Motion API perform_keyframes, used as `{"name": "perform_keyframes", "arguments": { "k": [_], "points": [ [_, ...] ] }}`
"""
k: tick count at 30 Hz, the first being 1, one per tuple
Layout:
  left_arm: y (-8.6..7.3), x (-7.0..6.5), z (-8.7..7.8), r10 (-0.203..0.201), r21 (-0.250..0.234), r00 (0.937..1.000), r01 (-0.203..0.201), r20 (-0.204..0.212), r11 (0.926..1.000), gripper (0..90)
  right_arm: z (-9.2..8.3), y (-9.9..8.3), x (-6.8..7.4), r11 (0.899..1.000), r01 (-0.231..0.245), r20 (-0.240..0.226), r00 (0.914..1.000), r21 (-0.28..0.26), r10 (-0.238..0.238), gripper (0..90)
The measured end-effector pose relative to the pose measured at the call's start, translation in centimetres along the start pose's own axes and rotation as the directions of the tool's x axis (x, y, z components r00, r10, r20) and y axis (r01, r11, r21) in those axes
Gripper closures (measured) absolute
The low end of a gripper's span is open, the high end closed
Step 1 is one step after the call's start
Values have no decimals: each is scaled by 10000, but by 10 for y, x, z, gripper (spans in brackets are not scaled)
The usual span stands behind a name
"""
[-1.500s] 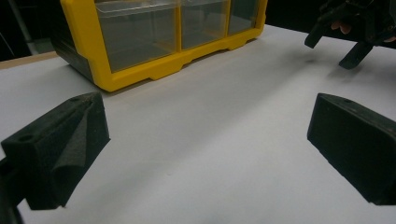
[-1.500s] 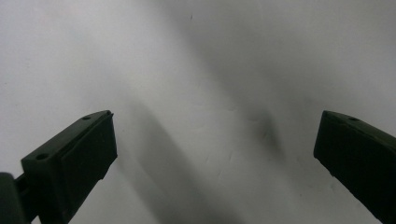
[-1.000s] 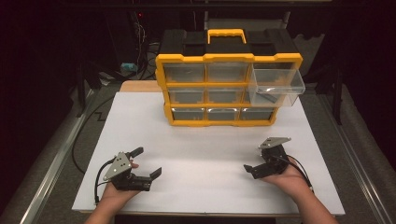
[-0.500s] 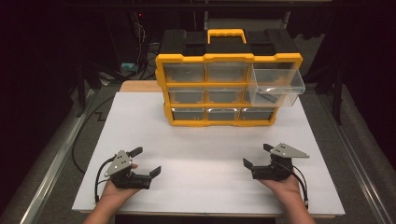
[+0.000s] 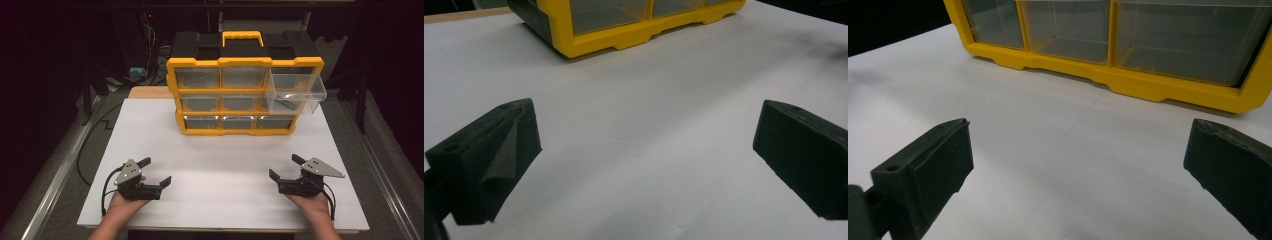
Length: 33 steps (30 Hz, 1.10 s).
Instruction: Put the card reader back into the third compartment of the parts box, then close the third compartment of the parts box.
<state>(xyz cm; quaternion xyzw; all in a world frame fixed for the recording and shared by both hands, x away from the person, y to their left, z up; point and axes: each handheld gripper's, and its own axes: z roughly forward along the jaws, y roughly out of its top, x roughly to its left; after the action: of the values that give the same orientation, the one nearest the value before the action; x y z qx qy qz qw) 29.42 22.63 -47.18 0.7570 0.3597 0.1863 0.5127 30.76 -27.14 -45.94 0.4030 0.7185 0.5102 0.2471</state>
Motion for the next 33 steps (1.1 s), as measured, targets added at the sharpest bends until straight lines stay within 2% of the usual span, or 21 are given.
{"name": "perform_keyframes", "arguments": {
  "k": [7, 9, 13, 17, 19, 24, 33],
  "points": [
    [1, -1, -1, -75, -132, 10000, 76, 15, 9999, 2, 0, -1, 2, 9998, 176, 212, 9996, 25, -177, 5],
    [0, 0, 0, -63, -85, 10000, 63, 12, 9999, 2, -1, -1, 1, 9999, 108, 303, 9995, -7, -108, 30],
    [0, -2, -1, 112, -46, 9999, -112, 42, 9999, 2, -3, -2, 1, 9999, 92, 412, 9991, -82, -89, 123],
    [0, -4, -4, 105, -269, 9999, -104, 44, 9996, 2, -5, -3, 0, 9996, 229, 404, 9989, -148, -223, 182],
    [0, -5, -6, 231, -337, 9997, -228, 72, 9992, 2, -6, -4, 0, 9997, 182, 334, 9993, -159, -177, 231],
    [0, -3, -4, 183, -337, 9998, -181, 54, 9993, 2, -5, -5, 0, 9995, 287, 395, 9988, -119, -283, 324],
    [0, -4, -3, 198, -351, 9997, -194, 107, 9992, 2, -7, -5, -1, 9996, 254, 462, 9986, -84, -250, 562]
  ]
}}
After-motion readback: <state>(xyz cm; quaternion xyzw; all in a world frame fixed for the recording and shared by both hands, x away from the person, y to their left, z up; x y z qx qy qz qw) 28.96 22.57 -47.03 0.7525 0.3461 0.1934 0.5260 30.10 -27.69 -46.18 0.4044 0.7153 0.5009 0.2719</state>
